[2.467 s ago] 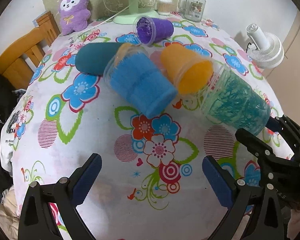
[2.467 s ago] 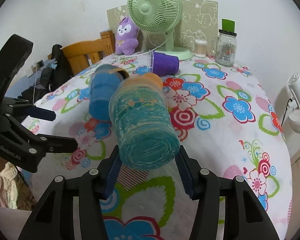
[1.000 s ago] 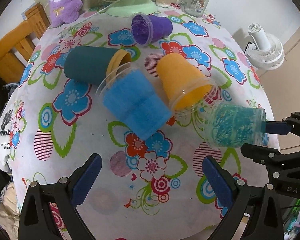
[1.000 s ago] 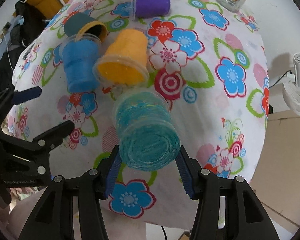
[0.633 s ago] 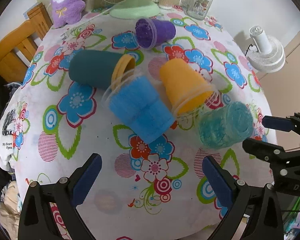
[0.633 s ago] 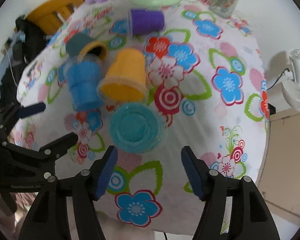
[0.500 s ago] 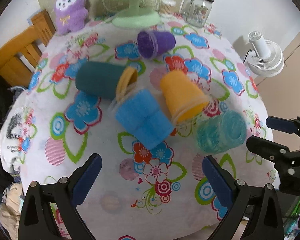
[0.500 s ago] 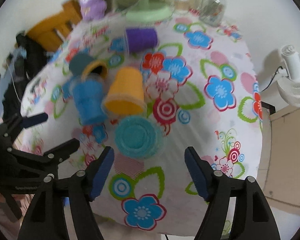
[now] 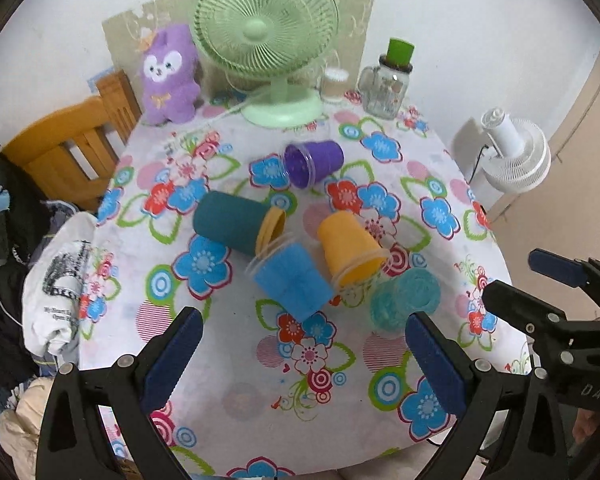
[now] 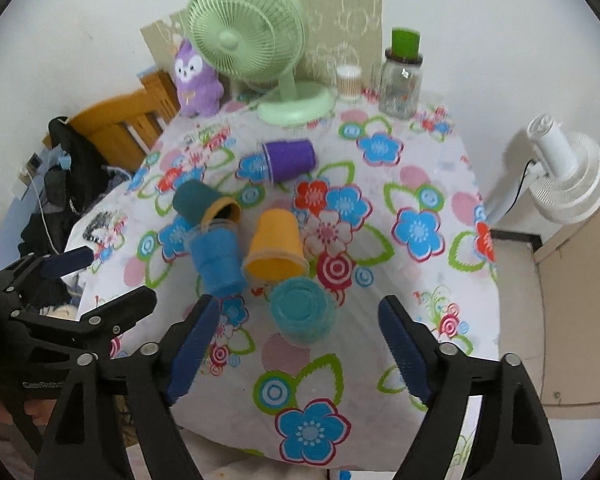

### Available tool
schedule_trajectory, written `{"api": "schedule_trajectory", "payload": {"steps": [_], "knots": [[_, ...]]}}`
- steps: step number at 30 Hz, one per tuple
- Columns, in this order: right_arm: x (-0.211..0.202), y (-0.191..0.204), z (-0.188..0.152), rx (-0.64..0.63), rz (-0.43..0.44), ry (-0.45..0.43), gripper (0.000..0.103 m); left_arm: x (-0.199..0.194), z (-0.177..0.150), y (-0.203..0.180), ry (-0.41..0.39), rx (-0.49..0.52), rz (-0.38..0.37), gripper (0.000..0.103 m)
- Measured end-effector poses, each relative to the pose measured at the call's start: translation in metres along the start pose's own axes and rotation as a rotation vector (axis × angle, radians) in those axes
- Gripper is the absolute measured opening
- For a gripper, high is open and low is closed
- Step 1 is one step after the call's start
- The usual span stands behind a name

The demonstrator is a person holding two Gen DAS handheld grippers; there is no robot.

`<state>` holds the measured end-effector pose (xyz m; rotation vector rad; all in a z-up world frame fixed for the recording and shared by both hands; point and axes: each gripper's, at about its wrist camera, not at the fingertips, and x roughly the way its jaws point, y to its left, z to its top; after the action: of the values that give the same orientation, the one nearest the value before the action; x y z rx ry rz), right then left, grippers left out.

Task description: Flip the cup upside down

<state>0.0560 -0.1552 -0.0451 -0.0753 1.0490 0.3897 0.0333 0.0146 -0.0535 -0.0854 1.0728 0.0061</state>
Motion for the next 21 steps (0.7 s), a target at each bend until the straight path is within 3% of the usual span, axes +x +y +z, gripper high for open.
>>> {"api": "schedule_trajectory", "payload": {"steps": [21], "knots": [[-0.070, 0.015, -0.003, 0.049, -0.093, -0.228, 0.093, -0.081, 0.002, 0.002, -0.177, -0.002, 0.036, 0.103]]}}
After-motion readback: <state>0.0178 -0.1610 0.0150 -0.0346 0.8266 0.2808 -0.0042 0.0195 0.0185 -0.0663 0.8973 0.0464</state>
